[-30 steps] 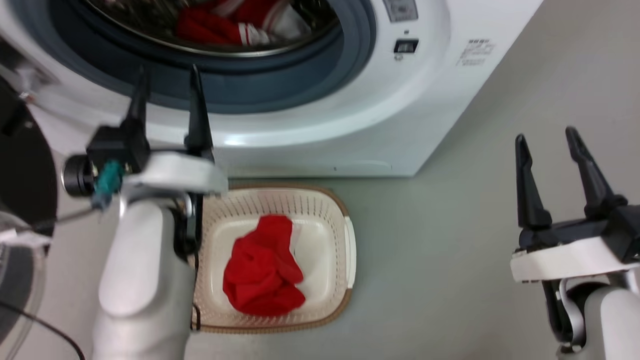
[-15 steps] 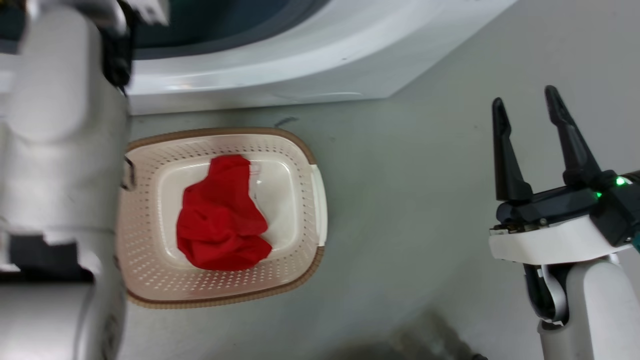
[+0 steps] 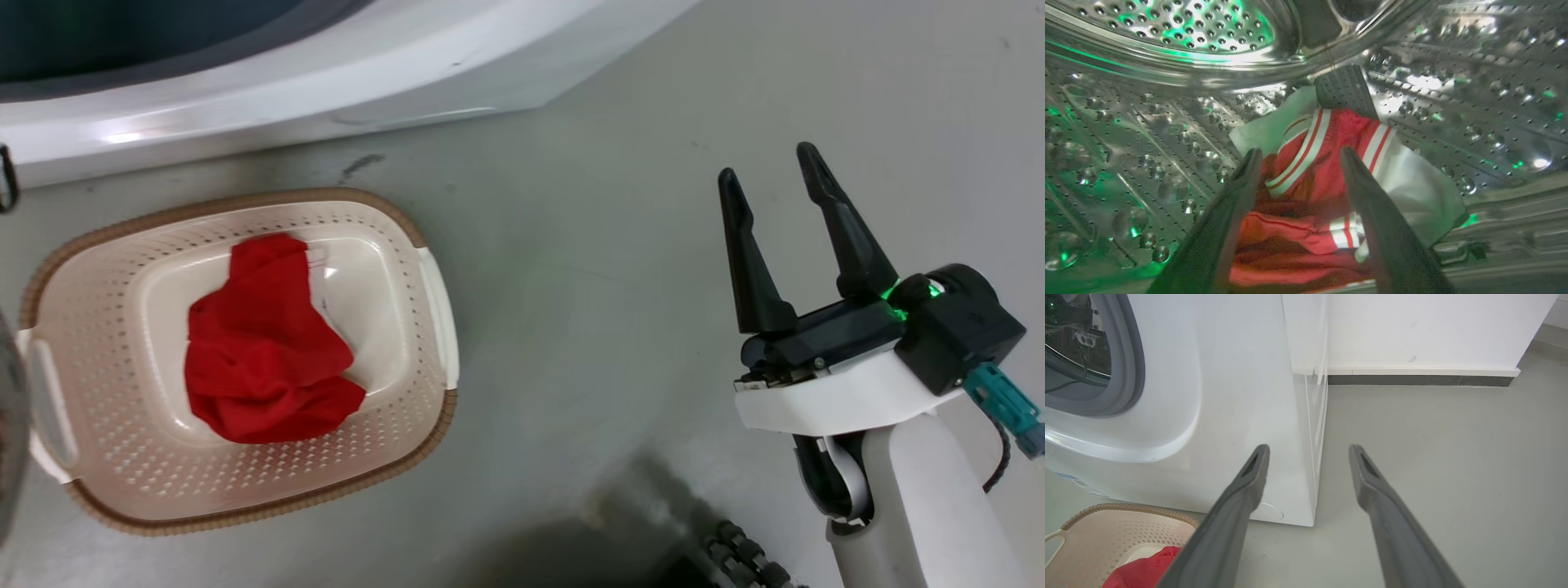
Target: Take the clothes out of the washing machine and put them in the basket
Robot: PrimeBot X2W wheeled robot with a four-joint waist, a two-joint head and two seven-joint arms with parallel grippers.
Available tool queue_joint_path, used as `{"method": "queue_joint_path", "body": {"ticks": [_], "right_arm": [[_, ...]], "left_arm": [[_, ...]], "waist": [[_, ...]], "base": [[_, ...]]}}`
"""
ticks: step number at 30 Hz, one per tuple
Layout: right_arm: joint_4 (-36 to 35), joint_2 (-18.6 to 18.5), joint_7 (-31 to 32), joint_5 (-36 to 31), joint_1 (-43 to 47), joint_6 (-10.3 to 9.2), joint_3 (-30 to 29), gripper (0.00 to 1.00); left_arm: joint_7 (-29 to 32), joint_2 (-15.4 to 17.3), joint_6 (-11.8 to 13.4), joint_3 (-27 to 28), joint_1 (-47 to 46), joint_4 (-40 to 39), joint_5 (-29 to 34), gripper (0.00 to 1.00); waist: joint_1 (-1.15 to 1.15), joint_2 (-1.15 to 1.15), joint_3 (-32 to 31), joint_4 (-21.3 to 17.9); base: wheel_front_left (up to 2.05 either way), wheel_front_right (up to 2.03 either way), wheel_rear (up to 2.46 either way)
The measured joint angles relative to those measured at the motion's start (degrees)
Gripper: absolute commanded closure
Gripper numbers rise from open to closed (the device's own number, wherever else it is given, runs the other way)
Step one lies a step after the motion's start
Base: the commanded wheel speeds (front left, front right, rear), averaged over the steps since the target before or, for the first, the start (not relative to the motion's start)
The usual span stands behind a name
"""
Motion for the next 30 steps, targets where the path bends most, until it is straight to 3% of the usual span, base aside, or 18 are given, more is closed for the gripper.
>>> {"method": "queue_joint_path", "body": {"ticks": [4, 11, 22, 23, 25, 26, 30], "right_arm": [[0.54, 0.00, -0.26, 1.44, -0.67, 0.00, 1.52, 0.00], [1.19, -0.01, -0.43, 4.05, -1.64, 0.00, 3.71, 0.00], [0.78, 0.00, -0.43, 6.23, -1.41, 0.00, 6.31, 0.00], [0.71, 0.00, -0.43, 6.28, -1.40, 0.00, 6.42, 0.00], [0.63, 0.00, -0.43, 6.28, -1.39, 0.00, 6.59, 0.00], [0.60, 0.00, -0.43, 6.30, -1.39, 0.00, 6.67, 0.00], [0.70, 0.00, -0.43, 6.31, -1.40, 0.00, 6.92, 0.00]], "left_arm": [[9.25, 1.58, -1.10, -1.53, -4.38, 1.94, 1.22, 0.00], [22.85, 4.82, -0.82, -2.94, -7.66, 3.46, 2.60, 0.00], [35.01, 9.12, 0.85, -2.30, -4.63, -0.05, 1.65, 0.00], [35.94, 9.32, 1.13, -1.87, -4.26, -0.70, 1.15, 0.20], [36.91, 9.68, 1.21, -1.63, -3.24, -2.71, 0.79, 0.90], [37.11, 9.80, 1.46, -1.49, -2.49, -3.99, 0.62, 1.00], [36.28, 10.78, 2.43, -1.37, 0.71, -9.61, 0.16, 1.00]], "waist": [[0.00, 0.00, 1.58, -1.63], [0.00, 0.00, 3.58, -4.88], [-0.01, 0.00, 4.59, -7.80], [-0.01, 0.00, 4.61, -7.92], [-0.01, 0.00, 4.66, -8.05], [-0.01, 0.00, 4.70, -8.09], [-0.01, 0.00, 4.75, -8.09]], "base": [[0.00, 0.00, 0.00], [0.00, 0.00, 0.00], [0.00, 0.00, 0.00], [0.00, 0.00, 0.00], [0.00, 0.00, 0.00], [0.00, 0.00, 0.00], [0.00, 0.00, 0.00]]}}
